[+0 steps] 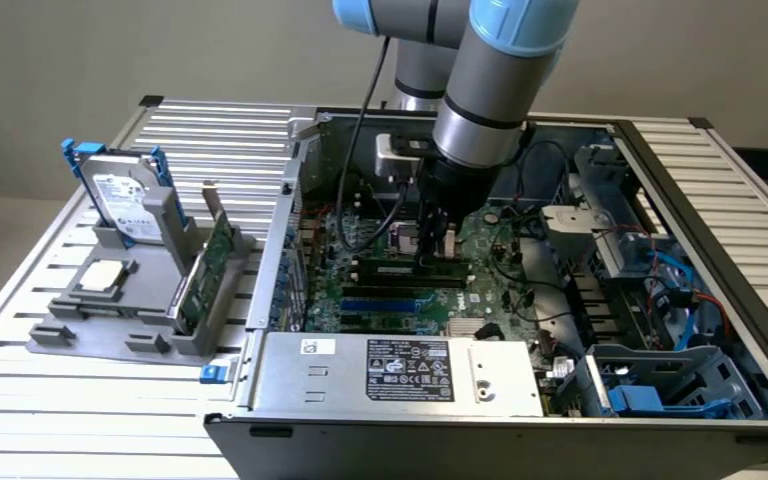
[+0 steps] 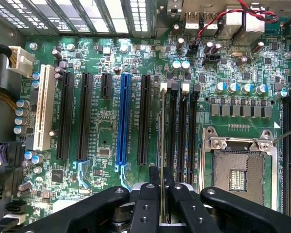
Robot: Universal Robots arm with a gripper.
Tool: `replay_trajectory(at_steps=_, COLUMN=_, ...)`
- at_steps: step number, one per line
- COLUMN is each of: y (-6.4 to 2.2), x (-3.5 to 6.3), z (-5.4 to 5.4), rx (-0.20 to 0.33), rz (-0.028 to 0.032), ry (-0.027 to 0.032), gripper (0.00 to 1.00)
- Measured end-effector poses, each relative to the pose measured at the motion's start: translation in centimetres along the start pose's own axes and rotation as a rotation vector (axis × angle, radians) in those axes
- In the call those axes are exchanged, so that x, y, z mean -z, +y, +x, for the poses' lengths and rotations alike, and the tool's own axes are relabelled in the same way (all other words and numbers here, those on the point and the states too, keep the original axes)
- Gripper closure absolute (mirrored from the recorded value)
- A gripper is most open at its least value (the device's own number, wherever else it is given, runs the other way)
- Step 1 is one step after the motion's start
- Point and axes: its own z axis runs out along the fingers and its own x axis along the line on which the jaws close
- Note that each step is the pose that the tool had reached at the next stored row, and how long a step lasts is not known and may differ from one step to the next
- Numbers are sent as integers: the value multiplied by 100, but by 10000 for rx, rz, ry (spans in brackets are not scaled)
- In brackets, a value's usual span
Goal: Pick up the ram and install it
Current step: 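Insert the ram into the slot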
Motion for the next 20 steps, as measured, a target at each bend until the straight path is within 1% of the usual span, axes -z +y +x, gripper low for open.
replay_trajectory(at_steps=20, y=-9, x=-39, z=-1, rx=-150, rz=-7, ry=-24, gripper=86)
